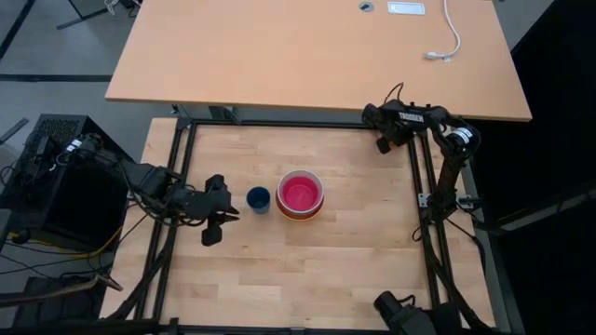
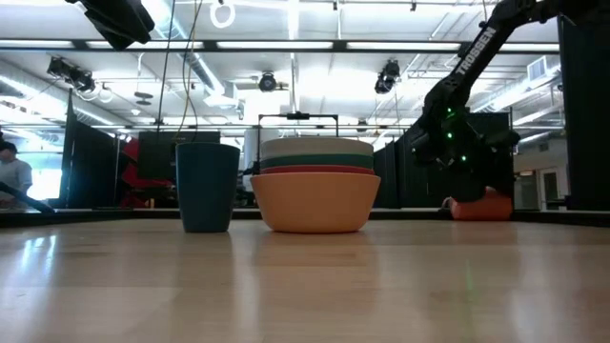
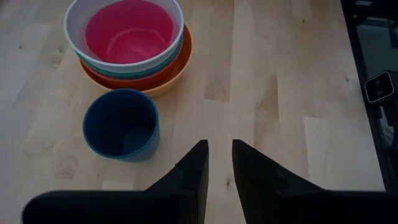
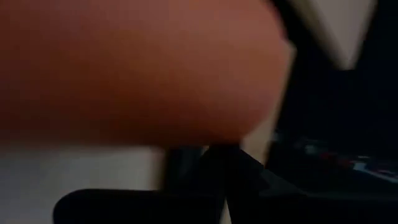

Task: Nest bowls inside each other
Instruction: Put the orange cup to the right side of stacked bowls

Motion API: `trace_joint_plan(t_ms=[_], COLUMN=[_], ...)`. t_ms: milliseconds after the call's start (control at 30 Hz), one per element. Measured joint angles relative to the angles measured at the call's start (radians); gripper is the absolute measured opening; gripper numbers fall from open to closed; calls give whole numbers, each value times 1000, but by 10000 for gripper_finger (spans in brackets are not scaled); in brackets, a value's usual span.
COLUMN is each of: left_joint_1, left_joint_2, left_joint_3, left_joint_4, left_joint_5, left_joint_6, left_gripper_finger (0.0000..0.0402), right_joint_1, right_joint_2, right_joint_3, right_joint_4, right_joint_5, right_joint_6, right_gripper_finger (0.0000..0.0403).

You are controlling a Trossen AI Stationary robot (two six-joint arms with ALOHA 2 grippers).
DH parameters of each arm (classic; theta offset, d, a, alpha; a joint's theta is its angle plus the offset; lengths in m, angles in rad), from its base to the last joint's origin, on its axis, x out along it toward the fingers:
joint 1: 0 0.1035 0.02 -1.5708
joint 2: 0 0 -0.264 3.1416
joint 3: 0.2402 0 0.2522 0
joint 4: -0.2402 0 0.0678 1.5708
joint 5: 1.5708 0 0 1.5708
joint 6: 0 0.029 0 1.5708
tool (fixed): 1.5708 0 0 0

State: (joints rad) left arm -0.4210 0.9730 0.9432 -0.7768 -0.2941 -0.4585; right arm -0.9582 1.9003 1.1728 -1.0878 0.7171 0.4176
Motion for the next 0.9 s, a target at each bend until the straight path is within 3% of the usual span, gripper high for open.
trace_joint_plan(t_ms=[600,900], left_joint_1=[0,0], left_joint_2=[0,0], left_joint_3=[0,0], left_joint_4=[-3,-2], left_joint_5=[-22,-22], left_joint_6=[8,8], left_gripper_finger=[56,56], right_joint_1=[119,234], right_joint_2=[1,1], right_joint_3=[1,3], right_joint_4=[180,171], right_joint_5=[-137,-193], right_joint_6=[-90,-54], right_gripper_finger=[0,0])
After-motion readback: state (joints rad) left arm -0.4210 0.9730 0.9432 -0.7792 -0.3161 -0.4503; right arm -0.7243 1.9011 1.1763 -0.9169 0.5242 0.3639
